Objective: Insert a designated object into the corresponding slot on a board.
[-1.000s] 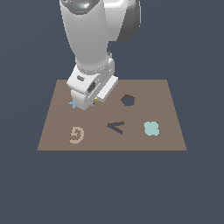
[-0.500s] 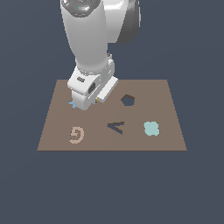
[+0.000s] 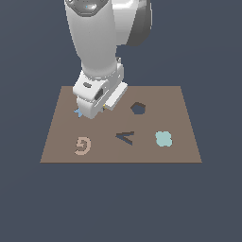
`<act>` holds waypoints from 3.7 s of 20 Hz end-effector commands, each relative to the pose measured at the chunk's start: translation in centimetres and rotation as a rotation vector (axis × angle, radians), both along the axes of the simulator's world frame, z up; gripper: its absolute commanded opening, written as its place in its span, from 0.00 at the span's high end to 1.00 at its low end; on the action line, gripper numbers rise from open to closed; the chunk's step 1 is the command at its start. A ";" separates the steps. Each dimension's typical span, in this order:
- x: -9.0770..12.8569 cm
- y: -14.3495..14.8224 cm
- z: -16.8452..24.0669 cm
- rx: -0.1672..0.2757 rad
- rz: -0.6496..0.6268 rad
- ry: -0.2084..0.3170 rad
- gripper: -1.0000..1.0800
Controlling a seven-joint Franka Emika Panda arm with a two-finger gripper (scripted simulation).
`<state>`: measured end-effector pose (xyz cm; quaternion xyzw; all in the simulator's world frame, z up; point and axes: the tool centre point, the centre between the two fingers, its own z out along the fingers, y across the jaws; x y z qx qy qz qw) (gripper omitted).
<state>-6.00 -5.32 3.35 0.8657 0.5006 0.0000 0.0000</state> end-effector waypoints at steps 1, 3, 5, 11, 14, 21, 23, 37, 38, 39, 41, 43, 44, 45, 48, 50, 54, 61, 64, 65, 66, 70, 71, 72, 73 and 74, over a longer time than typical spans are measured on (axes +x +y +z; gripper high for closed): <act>0.0 0.0 0.0 0.000 -0.005 0.000 1.00; -0.1 0.0 0.0 0.000 -0.017 0.000 1.00; -0.2 0.1 0.0 0.000 -0.034 0.000 1.00; -0.7 0.3 0.0 0.000 -0.121 0.000 1.00; -1.0 0.5 0.1 0.000 -0.183 0.000 1.00; -1.9 1.3 0.1 0.000 -0.377 0.000 1.00; -2.2 1.6 0.1 0.000 -0.444 0.000 1.00; -3.7 4.6 0.3 0.000 -0.970 -0.001 1.00; -3.7 4.8 0.3 0.000 -1.007 -0.001 1.00; -3.7 5.1 0.3 0.000 -1.044 -0.001 1.00; -3.8 5.5 0.4 0.000 -1.118 -0.001 1.00; -3.8 6.0 0.4 0.000 -1.192 -0.001 1.00; -3.7 6.3 0.4 0.000 -1.229 -0.001 1.00; -3.7 6.5 0.4 0.000 -1.266 -0.001 1.00; -3.6 7.2 0.4 0.000 -1.377 -0.001 1.00; -3.5 7.7 0.5 0.000 -1.451 -0.001 1.00; -3.1 8.6 0.5 0.000 -1.599 -0.001 1.00; -2.1 10.0 0.6 0.000 -1.862 -0.001 1.00; -1.5 10.5 0.6 0.000 -1.974 0.000 1.00; -1.4 10.7 0.6 0.000 -2.010 0.000 1.00; -1.2 10.8 0.6 0.000 -2.045 0.000 1.00; -0.5 11.3 0.7 0.000 -2.170 0.000 1.00; -0.3 11.3 0.7 0.000 -2.198 0.000 1.00; -0.1 11.4 0.7 0.000 -2.225 0.000 1.00; 0.0 11.5 0.7 0.000 -2.250 0.000 1.00; 0.2 11.5 0.7 0.000 -2.274 0.000 1.00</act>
